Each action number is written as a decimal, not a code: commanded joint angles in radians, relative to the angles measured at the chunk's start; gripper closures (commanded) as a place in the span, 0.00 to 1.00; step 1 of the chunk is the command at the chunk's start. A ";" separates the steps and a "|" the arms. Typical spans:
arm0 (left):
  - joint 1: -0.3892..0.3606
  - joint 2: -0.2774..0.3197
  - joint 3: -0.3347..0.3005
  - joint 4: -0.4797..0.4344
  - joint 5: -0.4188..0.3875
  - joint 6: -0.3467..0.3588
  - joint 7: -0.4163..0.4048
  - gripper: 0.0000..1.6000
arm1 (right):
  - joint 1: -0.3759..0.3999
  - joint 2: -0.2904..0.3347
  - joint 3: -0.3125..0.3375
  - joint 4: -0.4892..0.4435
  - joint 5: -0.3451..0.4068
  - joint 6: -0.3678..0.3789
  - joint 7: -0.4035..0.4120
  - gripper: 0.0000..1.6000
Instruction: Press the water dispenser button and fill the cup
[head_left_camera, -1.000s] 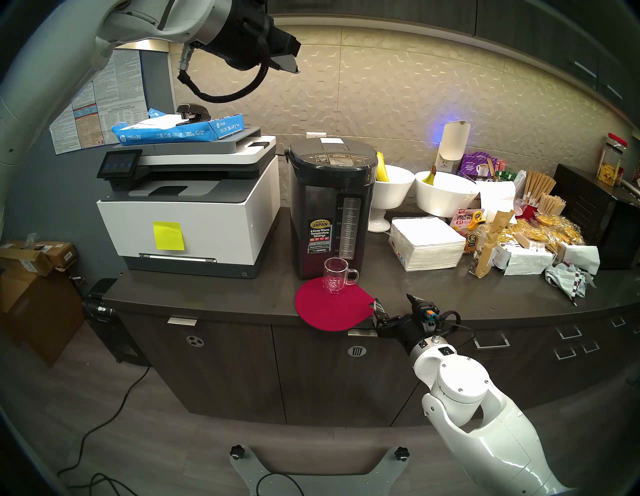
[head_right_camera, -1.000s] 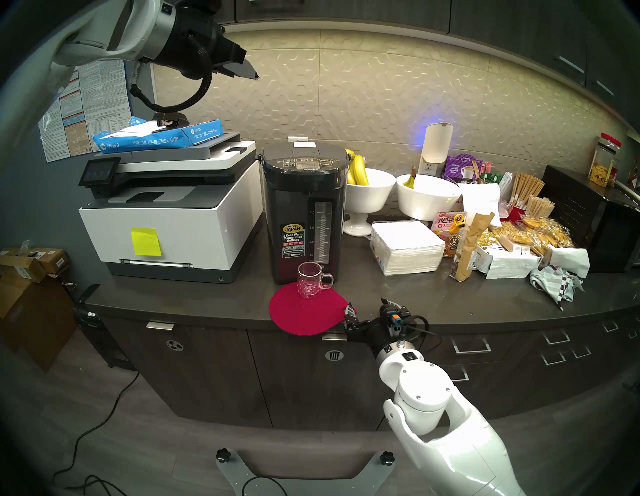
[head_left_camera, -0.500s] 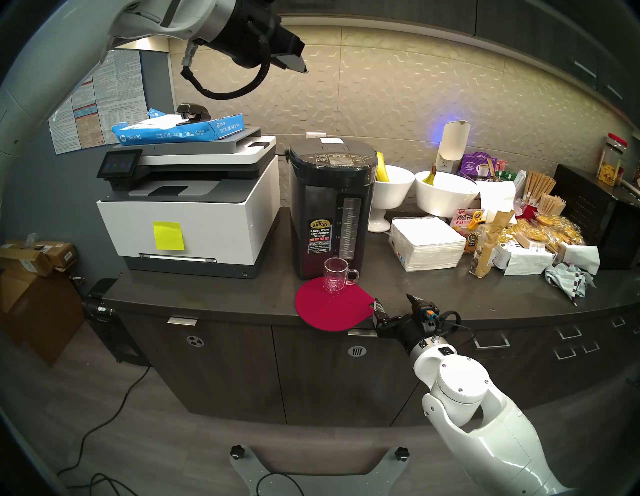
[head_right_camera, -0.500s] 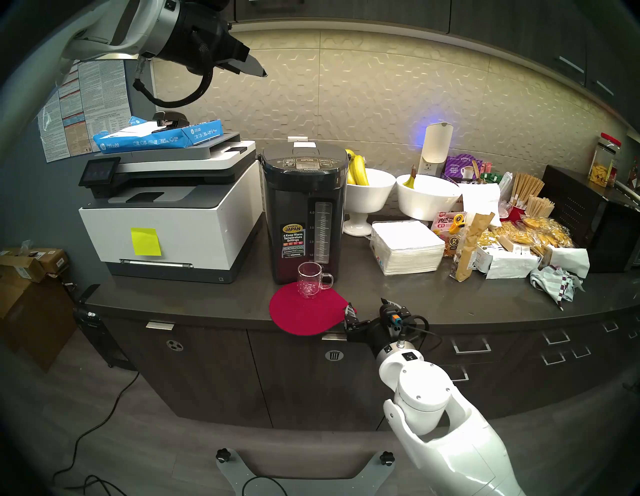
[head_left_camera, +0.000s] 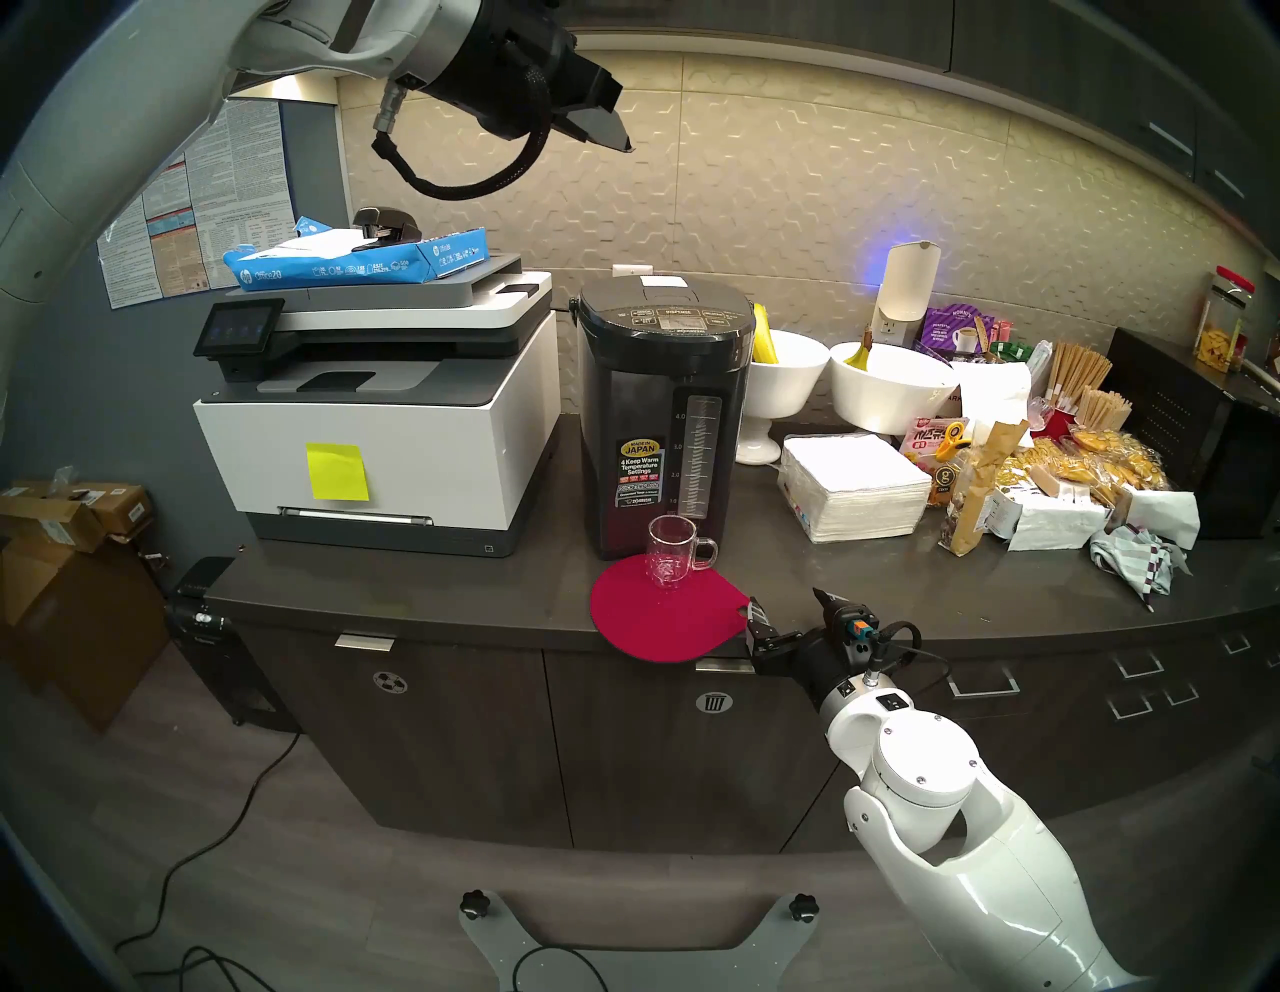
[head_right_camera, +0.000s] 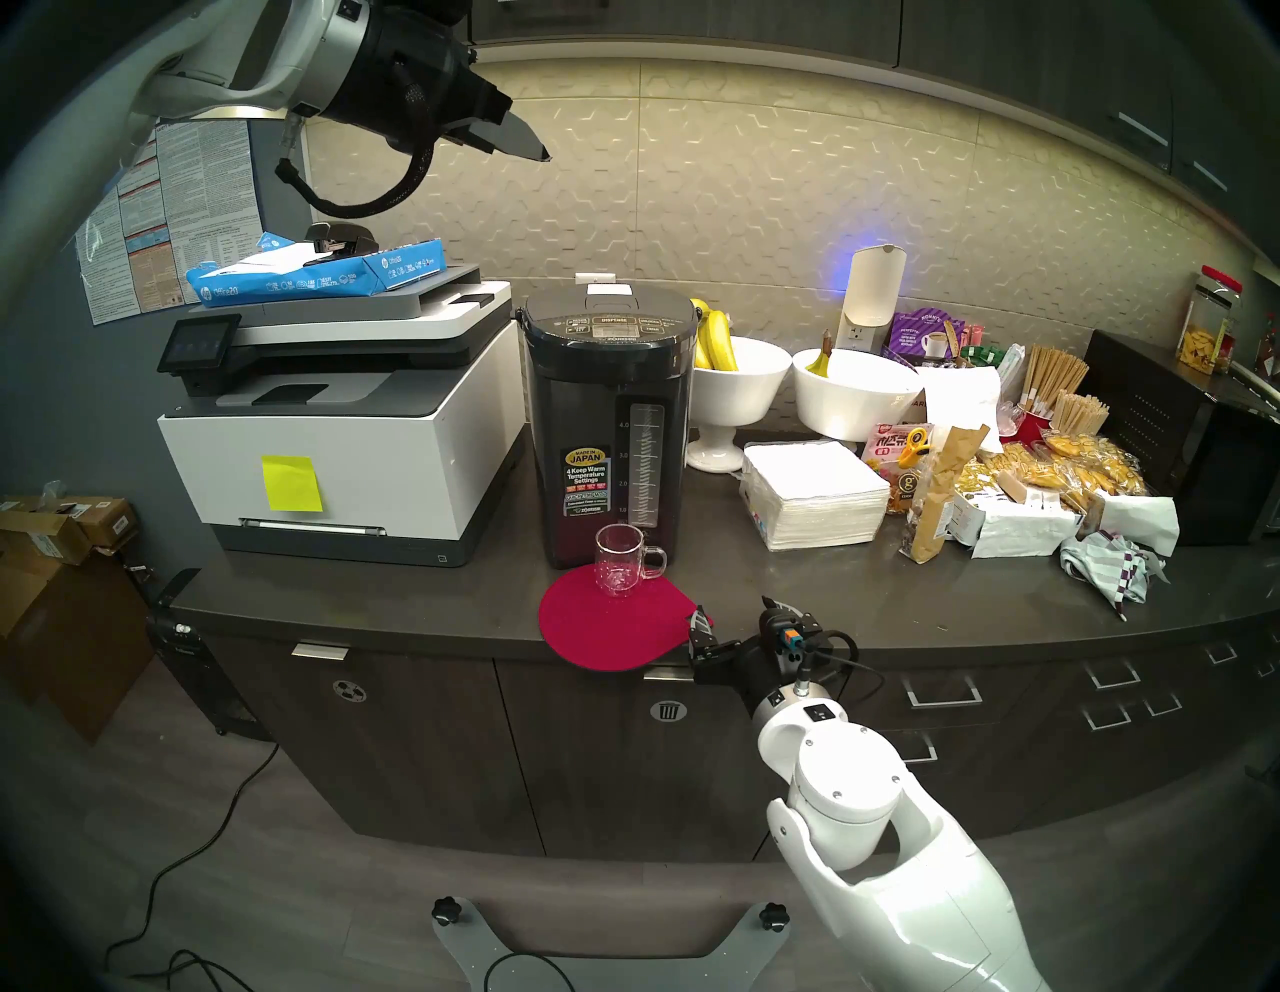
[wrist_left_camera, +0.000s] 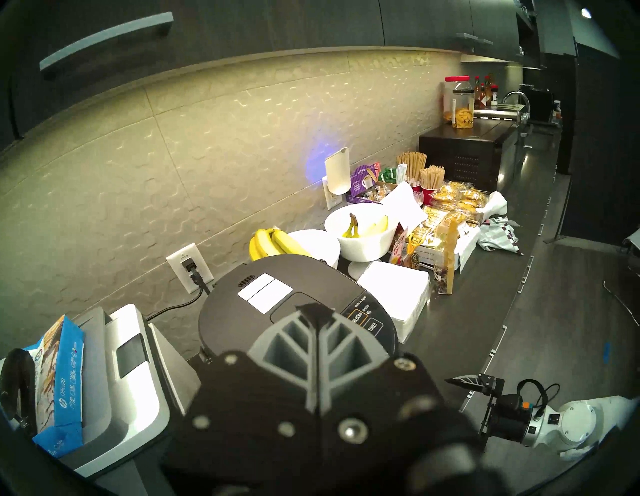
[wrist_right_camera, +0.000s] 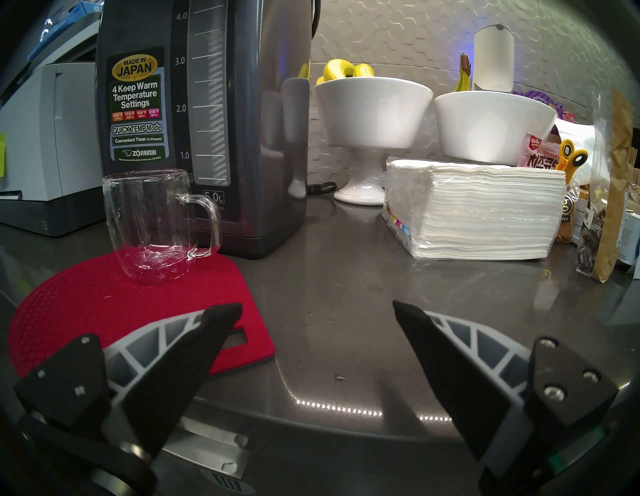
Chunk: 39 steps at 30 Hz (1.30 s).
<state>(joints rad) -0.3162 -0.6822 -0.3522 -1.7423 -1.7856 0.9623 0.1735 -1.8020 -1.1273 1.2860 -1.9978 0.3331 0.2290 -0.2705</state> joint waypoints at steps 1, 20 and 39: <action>-0.024 -0.040 0.039 0.044 0.019 -0.002 -0.032 1.00 | 0.005 -0.001 0.000 -0.024 0.000 0.000 0.001 0.00; -0.083 -0.150 0.126 0.219 0.164 -0.002 -0.228 1.00 | 0.004 -0.002 0.001 -0.024 -0.002 0.000 0.003 0.00; -0.026 -0.199 0.176 0.305 0.226 -0.062 -0.343 1.00 | 0.004 -0.004 0.002 -0.024 -0.003 0.001 0.004 0.00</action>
<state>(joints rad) -0.3572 -0.8454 -0.1731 -1.4764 -1.5660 0.9413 -0.1523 -1.8032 -1.1303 1.2881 -1.9979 0.3300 0.2302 -0.2676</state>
